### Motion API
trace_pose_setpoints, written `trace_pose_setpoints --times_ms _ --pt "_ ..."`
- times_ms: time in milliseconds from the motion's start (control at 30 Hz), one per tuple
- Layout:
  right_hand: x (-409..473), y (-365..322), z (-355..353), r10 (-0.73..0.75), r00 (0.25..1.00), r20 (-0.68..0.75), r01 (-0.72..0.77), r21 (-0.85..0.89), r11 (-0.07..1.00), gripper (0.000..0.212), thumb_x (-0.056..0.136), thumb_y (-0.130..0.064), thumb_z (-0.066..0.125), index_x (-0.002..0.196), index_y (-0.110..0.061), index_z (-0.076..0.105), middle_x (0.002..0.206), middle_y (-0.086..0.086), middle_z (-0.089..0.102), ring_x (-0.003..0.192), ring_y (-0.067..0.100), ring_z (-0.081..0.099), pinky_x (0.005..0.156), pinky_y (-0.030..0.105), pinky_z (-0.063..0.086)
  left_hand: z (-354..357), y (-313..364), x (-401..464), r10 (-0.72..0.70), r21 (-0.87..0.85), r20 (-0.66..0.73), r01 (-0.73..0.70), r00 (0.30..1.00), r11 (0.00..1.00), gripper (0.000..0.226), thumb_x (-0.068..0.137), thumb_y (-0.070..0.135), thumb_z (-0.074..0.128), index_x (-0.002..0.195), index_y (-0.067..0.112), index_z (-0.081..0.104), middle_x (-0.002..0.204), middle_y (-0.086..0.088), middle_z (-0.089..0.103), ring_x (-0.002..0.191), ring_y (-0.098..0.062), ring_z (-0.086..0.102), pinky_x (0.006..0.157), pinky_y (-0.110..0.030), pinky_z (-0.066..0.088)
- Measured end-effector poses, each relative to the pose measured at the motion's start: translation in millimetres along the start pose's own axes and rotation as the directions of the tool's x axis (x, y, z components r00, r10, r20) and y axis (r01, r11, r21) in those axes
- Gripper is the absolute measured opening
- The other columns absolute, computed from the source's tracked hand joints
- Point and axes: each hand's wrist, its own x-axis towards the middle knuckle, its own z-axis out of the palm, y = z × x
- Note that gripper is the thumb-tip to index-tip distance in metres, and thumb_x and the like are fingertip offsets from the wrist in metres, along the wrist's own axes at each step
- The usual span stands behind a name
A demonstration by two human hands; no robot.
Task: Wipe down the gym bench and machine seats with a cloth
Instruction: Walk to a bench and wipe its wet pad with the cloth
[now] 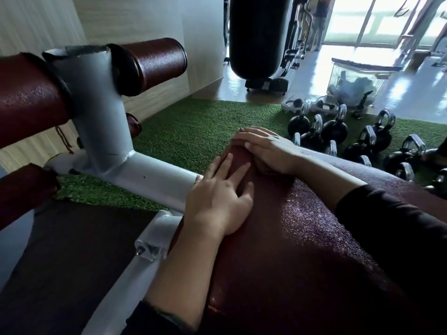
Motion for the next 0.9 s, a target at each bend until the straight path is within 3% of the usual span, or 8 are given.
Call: trace_pose_setpoints --times_ms 100,200,267,333,500,633,800,900 --pt "4 17 -5 0.084 0.996 -0.03 -0.082 0.077 0.994 0.036 0.101 -0.03 0.036 0.135 -0.038 0.045 0.143 -0.019 0.038 0.13 -0.001 0.035 0.093 0.017 0.022 -1 -1 -1 0.001 -0.018 0.018 0.0 1.0 1.0 0.049 0.097 0.053 0.032 0.146 0.053 0.023 0.16 0.022 0.0 0.146 -0.001 -0.007 0.121 -0.038 0.009" --pt "-12 32 -8 0.128 0.991 -0.04 -0.119 0.18 0.976 0.035 0.101 -0.03 0.036 0.133 -0.037 0.048 0.139 -0.008 0.049 0.096 -0.017 0.054 0.077 0.002 0.036 -2 -3 -2 0.006 -0.013 0.021 -0.006 1.0 1.0 0.049 0.098 0.054 0.032 0.146 0.053 0.023 0.16 0.022 0.001 0.146 -0.002 -0.005 0.118 -0.036 0.008" --pt "-30 30 -9 0.145 0.989 -0.025 -0.142 0.092 0.986 0.037 0.101 -0.031 0.034 0.136 -0.035 0.044 0.145 -0.007 0.043 0.115 -0.012 0.047 0.097 0.008 0.033 -1 -2 -2 0.007 -0.004 0.024 -0.007 1.0 1.0 0.05 0.098 0.053 0.031 0.147 0.051 0.022 0.16 0.02 0.001 0.147 -0.003 -0.005 0.118 -0.035 0.007" --pt "-52 22 -8 0.081 0.996 -0.035 -0.082 -0.031 0.996 0.044 0.098 -0.035 0.03 0.14 -0.031 0.04 0.149 -0.01 0.034 0.139 0.007 0.027 0.116 0.023 0.015 -1 -1 -1 0.007 0.011 0.028 -0.007 1.0 1.0 0.051 0.098 0.053 0.031 0.148 0.05 0.021 0.161 0.019 0.0 0.147 -0.004 -0.005 0.118 -0.036 0.007" --pt "-57 -9 2 0.008 1.0 0.021 -0.007 -0.061 0.998 0.046 0.097 -0.04 0.025 0.144 -0.039 0.026 0.152 -0.018 0.018 0.144 0.005 0.006 0.118 0.022 0.0 -1 1 -1 0.006 0.019 0.026 -0.006 1.0 1.0 0.052 0.098 0.052 0.031 0.149 0.048 0.021 0.16 0.02 -0.002 0.147 -0.004 -0.006 0.118 -0.036 0.007" --pt "-10 -6 5 -0.044 0.999 -0.001 0.044 -0.036 0.998 0.046 0.098 -0.037 0.026 0.144 -0.032 0.032 0.152 -0.006 0.03 0.143 0.012 0.017 0.115 0.021 0.007 -1 -2 0 -0.002 -0.022 0.017 0.003 1.0 1.0 0.05 0.097 0.053 0.033 0.147 0.05 0.024 0.16 0.022 0.0 0.146 -0.002 -0.007 0.119 -0.036 0.007" --pt "-9 34 -7 0.138 0.99 -0.008 -0.138 0.0 0.99 0.04 0.1 -0.038 0.027 0.14 -0.039 0.036 0.148 -0.01 0.037 0.133 0.018 0.039 0.103 0.028 0.028 -3 -1 -4 0.009 -0.027 0.013 -0.009 1.0 1.0 0.05 0.098 0.052 0.033 0.147 0.049 0.024 0.16 0.02 0.002 0.146 -0.003 -0.006 0.118 -0.034 0.007" --pt "-43 35 -13 0.141 0.989 -0.033 -0.143 -0.058 0.988 0.054 0.091 -0.041 0.022 0.141 -0.03 0.037 0.148 -0.005 0.038 0.137 0.018 0.033 0.113 0.027 0.019 -1 -2 -2 0.009 -0.007 0.017 -0.009 1.0 1.0 0.051 0.098 0.051 0.032 0.148 0.048 0.022 0.16 0.02 0.0 0.147 -0.004 -0.006 0.118 -0.034 0.007"
